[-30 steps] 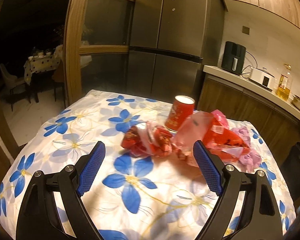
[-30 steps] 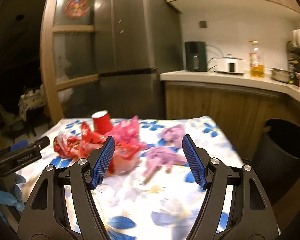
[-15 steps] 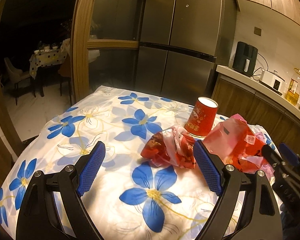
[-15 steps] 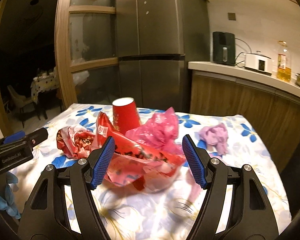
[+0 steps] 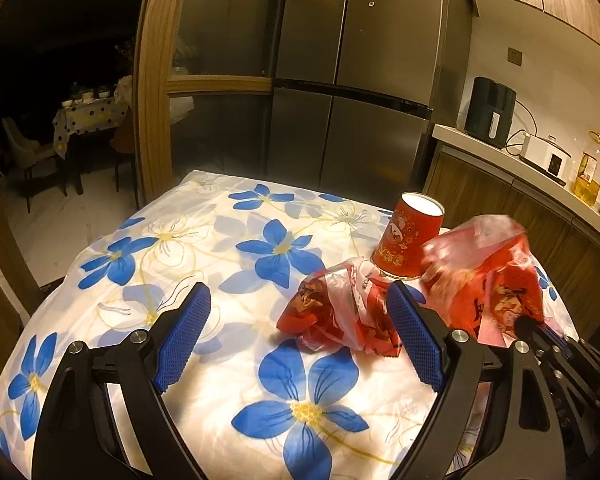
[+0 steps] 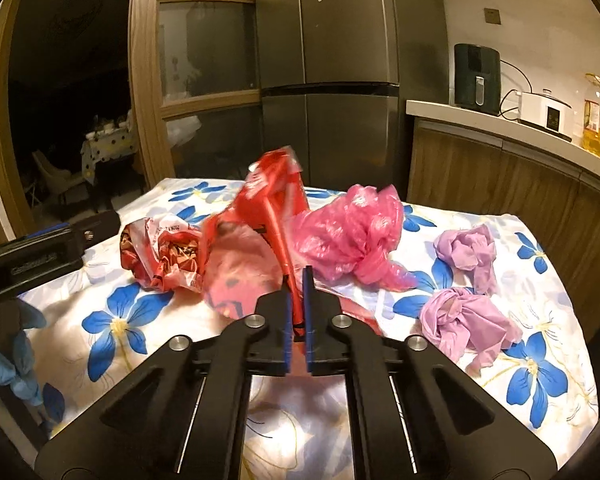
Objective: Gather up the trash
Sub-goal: 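Grasp the red printed bag with the right tool while the left tool grasps another red bag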
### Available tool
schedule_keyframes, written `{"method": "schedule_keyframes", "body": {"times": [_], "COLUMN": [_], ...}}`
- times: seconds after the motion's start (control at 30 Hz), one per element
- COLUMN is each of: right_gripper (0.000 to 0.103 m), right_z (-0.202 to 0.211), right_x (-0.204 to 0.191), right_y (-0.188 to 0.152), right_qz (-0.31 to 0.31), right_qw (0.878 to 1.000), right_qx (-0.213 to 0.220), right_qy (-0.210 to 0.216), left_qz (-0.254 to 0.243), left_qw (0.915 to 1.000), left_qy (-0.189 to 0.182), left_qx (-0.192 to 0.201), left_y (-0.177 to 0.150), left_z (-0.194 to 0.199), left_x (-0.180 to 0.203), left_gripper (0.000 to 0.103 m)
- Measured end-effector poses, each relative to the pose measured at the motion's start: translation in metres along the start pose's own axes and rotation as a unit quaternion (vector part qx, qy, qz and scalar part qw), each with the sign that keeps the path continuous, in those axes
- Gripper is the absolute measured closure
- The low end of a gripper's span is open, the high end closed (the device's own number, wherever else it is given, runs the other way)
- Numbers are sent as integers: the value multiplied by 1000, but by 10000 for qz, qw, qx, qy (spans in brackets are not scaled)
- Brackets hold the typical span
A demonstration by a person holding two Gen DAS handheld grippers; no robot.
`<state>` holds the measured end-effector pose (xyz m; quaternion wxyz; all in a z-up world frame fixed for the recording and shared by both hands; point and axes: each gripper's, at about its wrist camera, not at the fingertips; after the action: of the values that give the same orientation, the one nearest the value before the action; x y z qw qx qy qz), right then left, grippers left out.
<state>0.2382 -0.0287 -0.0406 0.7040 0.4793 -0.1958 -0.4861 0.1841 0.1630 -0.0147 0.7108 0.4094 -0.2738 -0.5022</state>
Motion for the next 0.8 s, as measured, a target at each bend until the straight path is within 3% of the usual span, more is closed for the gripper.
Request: {"method": "schedule_keyframes", "body": {"times": [0.17,0.3,0.4,0.5,0.57,0.63,0.8], "right_gripper": [102,102,102,102,102,102,102], "right_z": [18,32,40,48,53,58,71], "right_x": [2,4,4,6,5,6,10], "right_y": [0,-2,-4,-5,-5,-6,-5], "right_qz": [-60,-86,-88,-101,-109,-114,-149], "right_qw": [9998,9995,9994,9991,9990,9988,9983], "right_qx": [187,281,326,386,420,453,558], "right_qy": [54,105,114,122,121,115,61], "left_qz": [49,-97,-93,-85,-77,-51,-62], "left_qw": [9999,9991,9973,9964,9954,9942,9949], "left_qy": [-142,-270,-461,-550,-624,-679,-714], "left_qx": [-35,-310,-559,-644,-719,-829,-704], "left_y": [8,6,0,-2,-4,-7,-10], "left_z": [-14,-33,-43,-44,-46,-49,-39], "left_x": [-3,1,2,2,3,3,5], "left_gripper": [18,18,32,59,70,87,97]}}
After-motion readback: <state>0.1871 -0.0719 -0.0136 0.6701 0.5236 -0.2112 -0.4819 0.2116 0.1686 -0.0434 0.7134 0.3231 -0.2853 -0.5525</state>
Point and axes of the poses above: each gripper's, at about its wrist camera, not at the fingertips, and z roughly against the way its jaws point, x to its right, y to its top, and after that the axes turned 9 degrees about -z, right-handed
